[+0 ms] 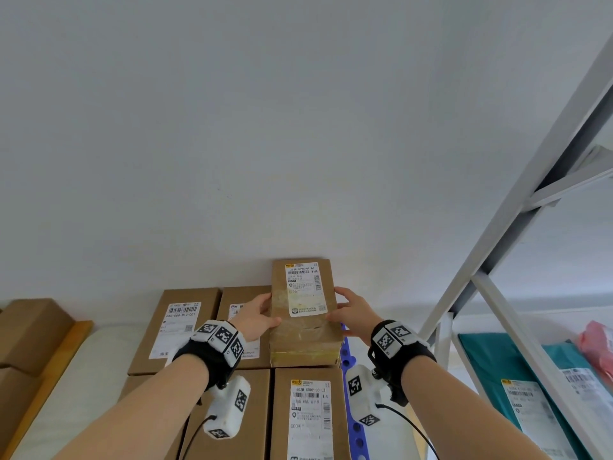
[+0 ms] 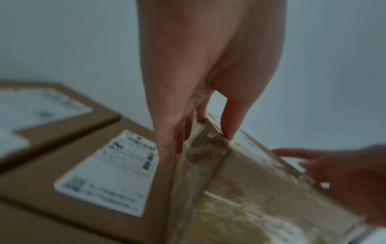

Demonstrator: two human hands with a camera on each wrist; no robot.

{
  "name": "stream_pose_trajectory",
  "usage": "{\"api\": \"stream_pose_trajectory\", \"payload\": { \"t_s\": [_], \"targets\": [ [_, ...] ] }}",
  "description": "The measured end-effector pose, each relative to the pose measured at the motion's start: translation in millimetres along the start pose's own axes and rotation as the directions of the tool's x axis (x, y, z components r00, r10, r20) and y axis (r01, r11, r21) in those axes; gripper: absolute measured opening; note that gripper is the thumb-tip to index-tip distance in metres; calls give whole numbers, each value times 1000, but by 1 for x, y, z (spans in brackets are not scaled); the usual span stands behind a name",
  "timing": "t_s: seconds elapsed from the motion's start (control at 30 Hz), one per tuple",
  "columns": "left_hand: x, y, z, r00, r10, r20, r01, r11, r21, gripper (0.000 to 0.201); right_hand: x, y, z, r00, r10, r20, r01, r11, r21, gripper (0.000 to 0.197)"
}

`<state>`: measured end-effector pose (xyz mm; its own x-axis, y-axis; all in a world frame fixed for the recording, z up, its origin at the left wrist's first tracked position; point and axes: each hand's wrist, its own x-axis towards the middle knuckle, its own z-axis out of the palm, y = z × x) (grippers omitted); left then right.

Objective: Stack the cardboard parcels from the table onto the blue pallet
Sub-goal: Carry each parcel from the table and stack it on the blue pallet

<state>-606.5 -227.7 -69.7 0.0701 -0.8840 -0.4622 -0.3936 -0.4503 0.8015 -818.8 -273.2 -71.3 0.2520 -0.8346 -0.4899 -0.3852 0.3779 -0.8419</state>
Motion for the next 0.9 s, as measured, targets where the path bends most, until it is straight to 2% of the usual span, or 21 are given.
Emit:
{"api": "stream_pose_trajectory", "payload": {
  "t_s": [0.07, 0.2, 0.37, 0.47, 0.57, 0.7, 0.9],
  "targets": [
    [-5, -1, -4, 999, 50, -16, -46, 980, 195, 68, -2, -6, 2, 999, -41, -9, 40, 996, -73, 70],
    [-23, 1, -15, 996, 65, -67, -42, 953, 301, 65, -9, -21, 9, 989, -146, 19, 146, 951, -274, 64],
    [-53, -4, -31, 981, 98, -170, -3, 874, 486, 58, -18, -36, 28, 964, -259, 61, 252, 817, -519, 67],
    [-72, -7, -36, 973, 94, -209, 43, 820, 571, 54, -28, -44, 44, 933, -319, 167, 355, 734, -579, 62],
    [-92, -11, -40, 955, 83, -286, 105, 804, 585, 46, -37, -50, 62, 908, -325, 264, 418, 670, -614, 60],
    [-121, -31, -46, 945, 25, -326, 194, 761, 620, 39, -50, -55, 95, 883, -319, 345, 469, 563, -681, 57],
    [-171, -69, -71, 915, -33, -401, 277, 775, 568, 37, -75, -70, 150, 836, -313, 451, 548, 429, -719, 49]
  ]
}}
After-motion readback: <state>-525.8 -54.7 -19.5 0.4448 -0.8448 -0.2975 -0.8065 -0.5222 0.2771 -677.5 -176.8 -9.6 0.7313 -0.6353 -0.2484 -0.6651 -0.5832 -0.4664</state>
